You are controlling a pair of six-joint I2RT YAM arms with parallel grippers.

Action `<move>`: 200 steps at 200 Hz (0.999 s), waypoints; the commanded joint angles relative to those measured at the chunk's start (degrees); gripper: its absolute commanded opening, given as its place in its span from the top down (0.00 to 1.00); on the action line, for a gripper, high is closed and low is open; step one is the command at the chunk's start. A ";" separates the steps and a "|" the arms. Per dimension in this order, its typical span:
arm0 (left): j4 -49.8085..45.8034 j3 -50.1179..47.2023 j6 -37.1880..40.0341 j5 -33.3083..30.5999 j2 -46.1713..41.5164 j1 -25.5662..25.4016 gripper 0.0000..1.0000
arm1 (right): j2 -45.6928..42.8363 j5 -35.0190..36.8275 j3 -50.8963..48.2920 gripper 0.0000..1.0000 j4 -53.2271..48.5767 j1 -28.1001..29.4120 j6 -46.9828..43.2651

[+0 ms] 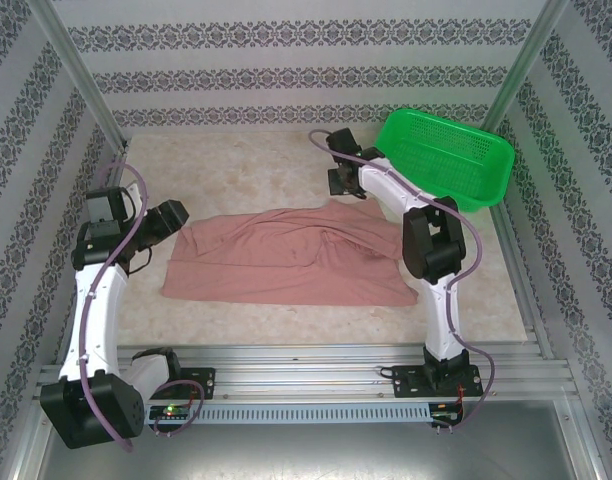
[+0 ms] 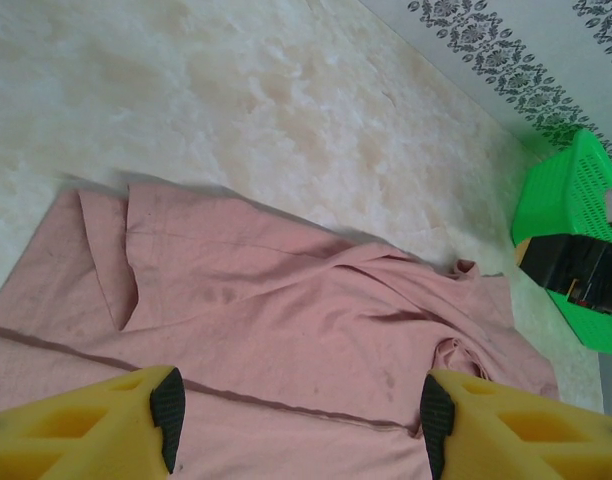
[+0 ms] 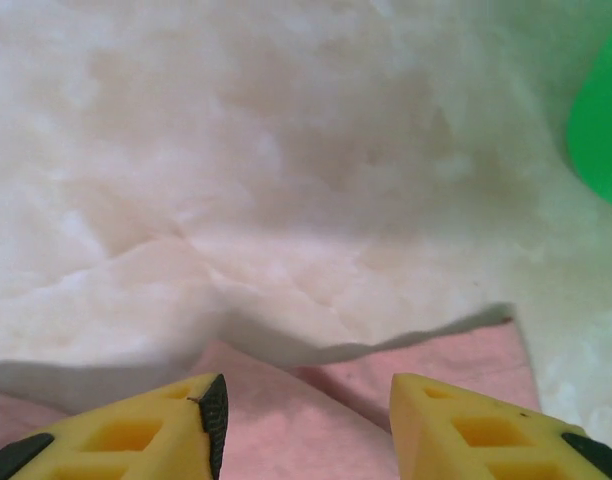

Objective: Fold and stack the t-shirts

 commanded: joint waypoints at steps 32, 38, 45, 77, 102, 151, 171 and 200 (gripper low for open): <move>-3.37 -1.95 0.07 -2.04 -3.76 0.59 0.35 | 10.98 -13.74 12.60 0.53 -12.68 -6.39 -4.90; -3.50 -2.21 0.01 -2.21 -4.14 0.59 0.35 | 11.38 -14.30 13.02 0.53 -13.50 -6.90 -5.43; -3.49 -2.51 -0.17 -2.40 -4.62 0.59 0.35 | 11.42 -14.42 12.80 0.53 -13.87 -7.46 -6.03; -2.77 -3.75 -1.39 -3.08 -5.76 0.58 0.35 | 12.30 -12.09 12.04 0.53 -16.55 -9.45 -7.62; -2.51 -4.32 -2.01 -3.67 -6.24 0.59 0.34 | 12.79 -5.84 12.07 0.53 -18.59 -10.80 -7.44; -3.67 -4.43 -2.43 -4.67 -7.64 0.59 0.34 | 9.73 -6.41 8.34 0.52 -15.09 -13.68 -8.34; -4.44 -4.52 -2.14 -5.09 -8.32 0.59 0.34 | 9.35 -9.77 6.92 0.51 -14.40 -13.90 -10.08; -4.94 -4.78 -2.13 -5.55 -9.16 0.59 0.33 | 10.28 -10.44 5.86 0.52 -14.78 -13.62 -10.14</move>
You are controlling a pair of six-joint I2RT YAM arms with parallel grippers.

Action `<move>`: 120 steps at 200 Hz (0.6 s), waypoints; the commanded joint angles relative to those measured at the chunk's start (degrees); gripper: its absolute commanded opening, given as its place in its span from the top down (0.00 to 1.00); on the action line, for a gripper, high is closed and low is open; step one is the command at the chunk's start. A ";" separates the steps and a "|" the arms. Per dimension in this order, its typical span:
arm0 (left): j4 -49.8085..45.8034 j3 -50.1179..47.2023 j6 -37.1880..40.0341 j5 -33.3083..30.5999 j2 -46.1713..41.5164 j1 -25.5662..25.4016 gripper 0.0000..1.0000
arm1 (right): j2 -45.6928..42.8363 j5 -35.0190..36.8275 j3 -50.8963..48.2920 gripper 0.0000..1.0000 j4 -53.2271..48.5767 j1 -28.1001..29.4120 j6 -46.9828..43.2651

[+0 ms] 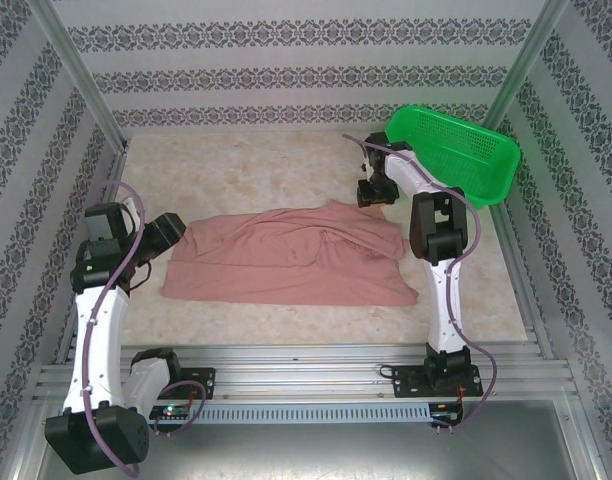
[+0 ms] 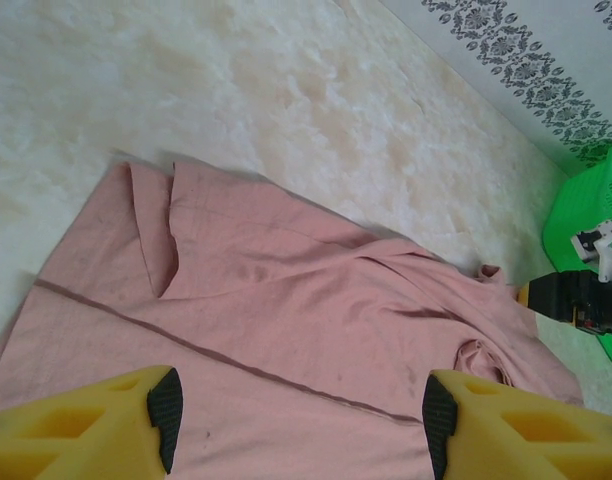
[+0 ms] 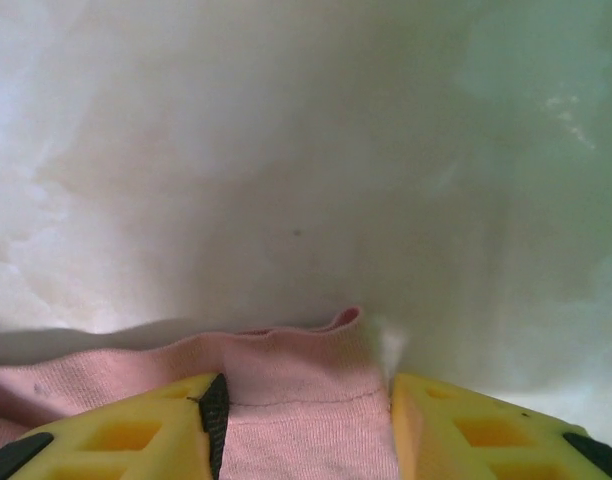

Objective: Fold and stack the t-shirts

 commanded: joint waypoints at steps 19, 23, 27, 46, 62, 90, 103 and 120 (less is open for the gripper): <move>-2.30 -0.88 -0.40 -1.25 -1.35 0.55 0.33 | -0.07 0.55 -1.12 0.58 -0.72 -0.98 0.40; -2.37 -0.83 -0.36 -1.33 -1.38 0.59 0.33 | 0.32 0.54 -0.59 0.59 -1.25 -0.82 0.54; -2.39 -0.92 -0.36 -1.40 -1.36 0.59 0.33 | 0.69 0.54 -0.18 0.59 -1.73 -0.62 0.47; -2.28 -0.92 -0.31 -1.34 -1.50 0.59 0.33 | 2.15 2.23 2.59 0.61 -3.98 0.39 0.15; -2.22 -0.84 -0.28 -1.48 -1.37 0.59 0.33 | 3.43 2.53 5.01 0.66 -5.47 0.38 0.84; -1.70 -0.05 -0.78 -0.47 -0.98 0.59 0.33 | 3.42 3.10 4.75 0.78 -4.34 0.08 2.40; -1.03 -0.09 -2.23 0.75 -0.73 0.35 0.32 | 3.29 3.21 4.68 0.84 -3.68 -0.12 2.53; -3.07 0.23 -1.48 0.04 0.19 -0.99 0.32 | 2.86 2.96 4.26 0.92 -2.51 -0.10 2.53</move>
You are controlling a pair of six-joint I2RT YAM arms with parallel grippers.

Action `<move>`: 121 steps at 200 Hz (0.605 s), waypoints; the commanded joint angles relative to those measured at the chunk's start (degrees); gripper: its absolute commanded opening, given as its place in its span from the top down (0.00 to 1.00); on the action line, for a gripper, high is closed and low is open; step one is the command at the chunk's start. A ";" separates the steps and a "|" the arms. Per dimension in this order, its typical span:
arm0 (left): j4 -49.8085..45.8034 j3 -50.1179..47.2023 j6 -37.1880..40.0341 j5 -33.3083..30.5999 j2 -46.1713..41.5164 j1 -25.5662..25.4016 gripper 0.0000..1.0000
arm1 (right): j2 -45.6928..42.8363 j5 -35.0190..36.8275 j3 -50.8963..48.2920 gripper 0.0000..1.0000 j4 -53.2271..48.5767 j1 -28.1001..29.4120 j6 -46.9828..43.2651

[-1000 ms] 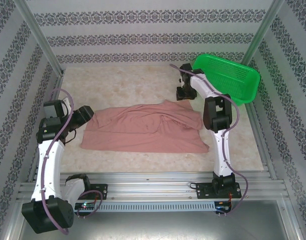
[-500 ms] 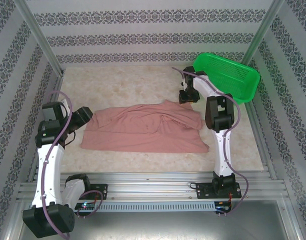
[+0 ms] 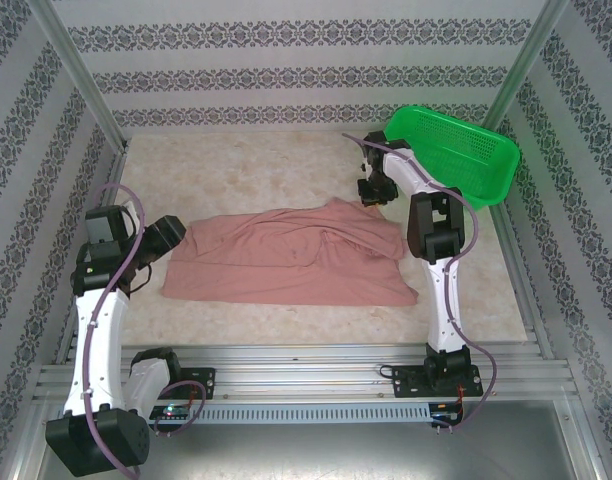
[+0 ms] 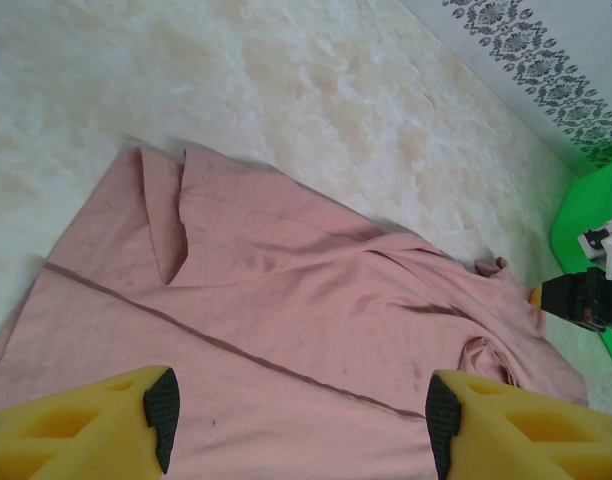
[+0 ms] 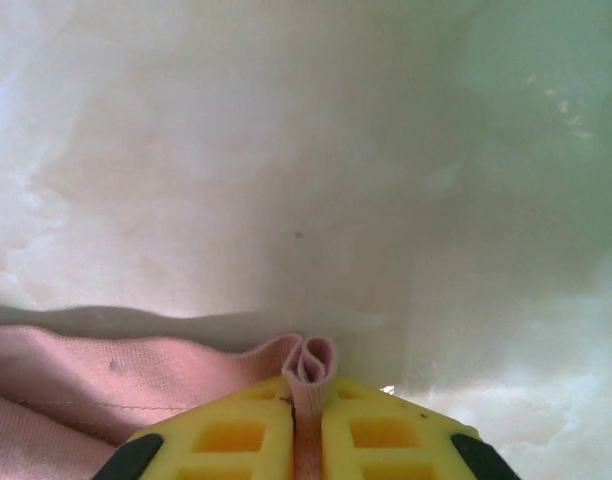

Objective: Fold and stack the t-shirts

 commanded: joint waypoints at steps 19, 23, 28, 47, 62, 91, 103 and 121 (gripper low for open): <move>-5.80 1.67 0.70 -0.01 2.34 -2.51 0.32 | -0.21 2.27 -0.62 0.99 2.27 -0.34 1.23; -6.55 1.78 0.70 -0.03 2.96 -2.95 0.32 | -0.49 2.13 -1.02 0.99 2.69 -0.25 1.25; -7.92 1.87 0.95 -0.25 3.93 -3.51 0.32 | -0.83 2.02 -1.54 1.00 3.22 -0.20 1.27; -12.25 2.14 2.01 -3.54 8.52 -5.21 0.32 | -1.34 1.41 -2.50 1.00 3.67 -0.09 1.26; -10.86 2.17 1.82 -5.32 11.47 -5.25 0.34 | -1.75 1.77 -3.58 1.00 4.01 0.18 1.11; -7.52 5.61 2.60 -7.67 20.83 -5.25 0.43 | -3.13 1.21 -6.54 1.00 5.30 0.37 1.35; -5.57 6.30 2.86 -7.15 24.90 -5.25 0.44 | -3.40 1.22 -7.32 1.00 5.27 0.37 1.33; -0.38 6.27 1.66 -5.03 29.03 -5.25 0.45 | -4.03 1.48 -8.59 1.00 5.39 0.47 1.01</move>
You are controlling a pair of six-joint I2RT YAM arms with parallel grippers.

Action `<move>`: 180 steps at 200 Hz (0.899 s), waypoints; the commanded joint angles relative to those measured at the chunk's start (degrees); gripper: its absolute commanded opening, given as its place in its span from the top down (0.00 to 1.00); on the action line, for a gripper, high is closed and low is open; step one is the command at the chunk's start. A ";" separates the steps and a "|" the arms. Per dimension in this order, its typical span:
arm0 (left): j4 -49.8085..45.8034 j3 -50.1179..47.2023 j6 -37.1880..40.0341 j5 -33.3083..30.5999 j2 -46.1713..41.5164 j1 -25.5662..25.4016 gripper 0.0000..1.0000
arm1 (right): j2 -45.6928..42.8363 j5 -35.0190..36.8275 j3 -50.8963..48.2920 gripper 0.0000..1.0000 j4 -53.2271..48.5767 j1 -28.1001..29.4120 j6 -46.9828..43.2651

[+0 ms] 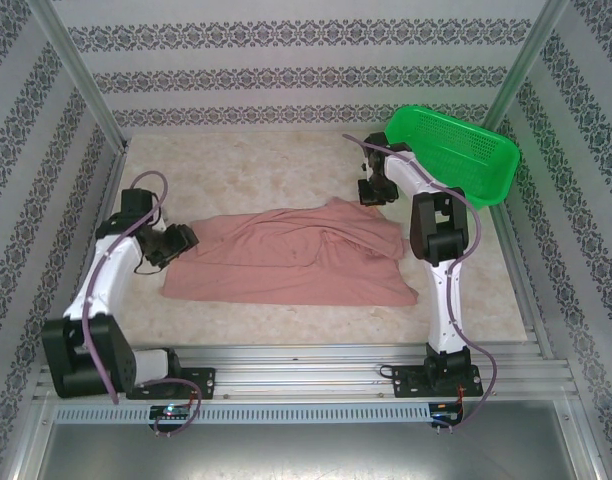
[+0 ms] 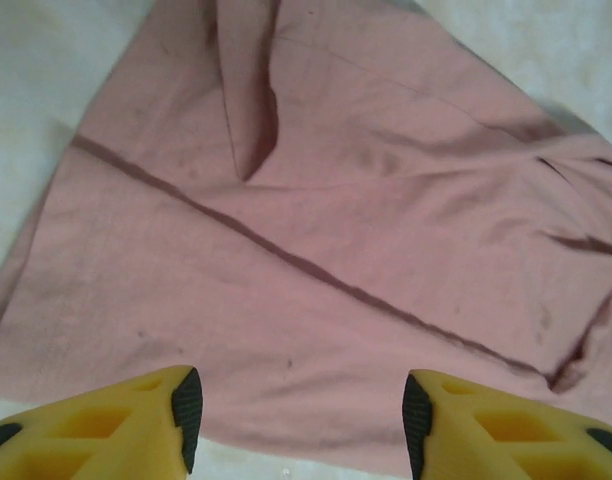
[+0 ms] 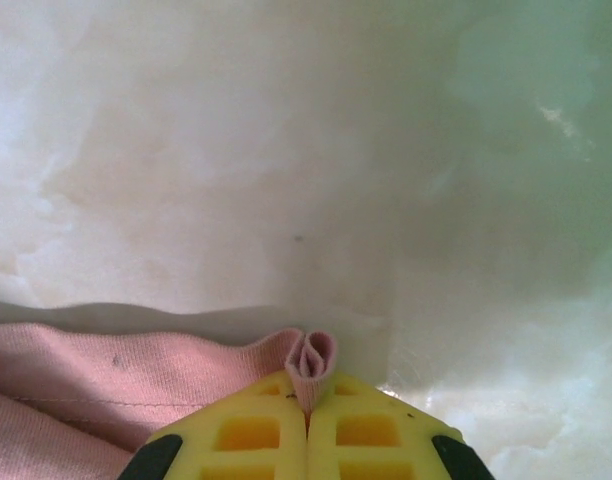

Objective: Fold and stack the t-shirts

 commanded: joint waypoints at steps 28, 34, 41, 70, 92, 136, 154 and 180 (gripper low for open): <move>10.33 3.55 -2.16 1.33 10.01 -0.34 0.46 | -2.18 1.06 -4.51 1.00 0.37 0.44 0.30; 11.38 3.91 -2.99 1.31 11.00 -0.31 0.46 | -2.29 1.12 -4.66 1.00 0.39 0.50 0.13; 12.56 4.37 -4.26 1.59 12.16 -0.31 0.47 | -2.38 1.21 -4.78 1.00 0.33 0.57 0.07; 18.47 4.45 -12.10 4.16 15.71 -0.26 0.49 | -2.52 1.08 -5.42 1.00 0.47 0.76 -0.06; 21.28 2.74 -20.01 5.27 15.86 -0.25 0.50 | -2.34 1.05 -5.24 1.00 0.14 0.96 -0.39; 27.04 -0.80 -33.58 4.50 16.11 -0.28 0.49 | -2.13 1.56 -4.84 1.00 -0.29 1.16 -1.36; 30.31 -2.01 -37.65 3.73 17.19 -0.33 0.50 | -2.04 1.68 -4.53 1.00 -0.38 1.23 -1.62; 32.41 -1.95 -41.22 1.80 18.64 -0.68 0.51 | -2.04 1.63 -4.44 1.00 -0.38 1.34 -2.07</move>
